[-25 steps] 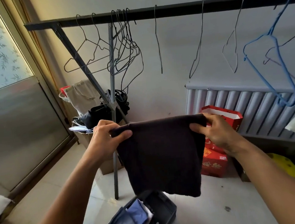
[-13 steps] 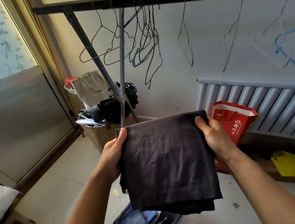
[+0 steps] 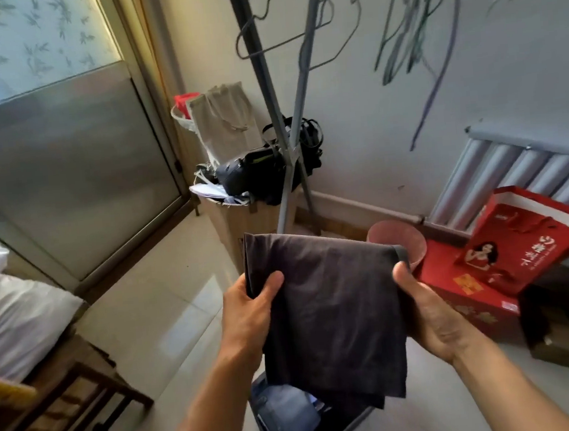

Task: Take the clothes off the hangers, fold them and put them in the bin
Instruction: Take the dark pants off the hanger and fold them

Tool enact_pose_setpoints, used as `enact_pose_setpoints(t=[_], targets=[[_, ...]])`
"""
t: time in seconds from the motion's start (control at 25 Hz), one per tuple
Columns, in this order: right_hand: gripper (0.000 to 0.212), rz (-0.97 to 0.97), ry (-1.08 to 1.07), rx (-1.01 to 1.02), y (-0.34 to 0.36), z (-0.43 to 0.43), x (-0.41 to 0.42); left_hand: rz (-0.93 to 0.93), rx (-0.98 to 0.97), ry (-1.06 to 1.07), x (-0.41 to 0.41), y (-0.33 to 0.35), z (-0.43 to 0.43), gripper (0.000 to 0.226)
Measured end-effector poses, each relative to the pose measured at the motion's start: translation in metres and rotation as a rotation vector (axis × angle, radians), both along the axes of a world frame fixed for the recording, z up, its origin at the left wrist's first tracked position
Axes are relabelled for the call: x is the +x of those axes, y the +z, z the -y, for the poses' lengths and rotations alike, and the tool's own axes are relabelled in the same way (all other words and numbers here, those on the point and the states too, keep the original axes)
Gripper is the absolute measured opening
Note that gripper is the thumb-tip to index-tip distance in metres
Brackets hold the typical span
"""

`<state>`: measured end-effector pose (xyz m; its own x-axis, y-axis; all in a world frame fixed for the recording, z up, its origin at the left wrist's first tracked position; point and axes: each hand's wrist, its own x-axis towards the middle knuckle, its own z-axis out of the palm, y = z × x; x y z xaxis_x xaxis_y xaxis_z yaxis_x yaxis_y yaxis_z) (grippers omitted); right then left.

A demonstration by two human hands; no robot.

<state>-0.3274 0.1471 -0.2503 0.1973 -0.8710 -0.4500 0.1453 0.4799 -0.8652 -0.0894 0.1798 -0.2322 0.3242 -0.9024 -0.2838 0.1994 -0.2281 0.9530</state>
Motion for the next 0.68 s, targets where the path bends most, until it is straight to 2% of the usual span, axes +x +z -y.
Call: enact_pose_setpoints(t=[0.12, 0.24, 0.32, 0.48, 0.68], targets=[[0.049, -0.161, -0.075, 0.029, -0.035, 0.034, 0.023, -0.005, 0.026, 0.14, 0.004, -0.026, 0.018, 0.01], [0.012, -0.191, -0.193, -0.043, -0.057, 0.077, 0.047, 0.011, 0.064, 0.269, 0.016, -0.053, 0.044, 0.018], [0.013, -0.321, -0.201, -0.171, -0.069, 0.104, 0.062, 0.079, 0.056, 0.344, 0.024, -0.071, 0.06, 0.022], [0.024, -0.734, -0.1, -0.444, -0.109, 0.138, 0.089, 0.217, 0.088, 0.453, 0.044, -0.132, 0.082, 0.027], [0.035, -0.737, -0.034, -0.427, -0.221, 0.142, 0.104, 0.294, 0.284, 0.611, 0.064, -0.238, 0.084, 0.028]])
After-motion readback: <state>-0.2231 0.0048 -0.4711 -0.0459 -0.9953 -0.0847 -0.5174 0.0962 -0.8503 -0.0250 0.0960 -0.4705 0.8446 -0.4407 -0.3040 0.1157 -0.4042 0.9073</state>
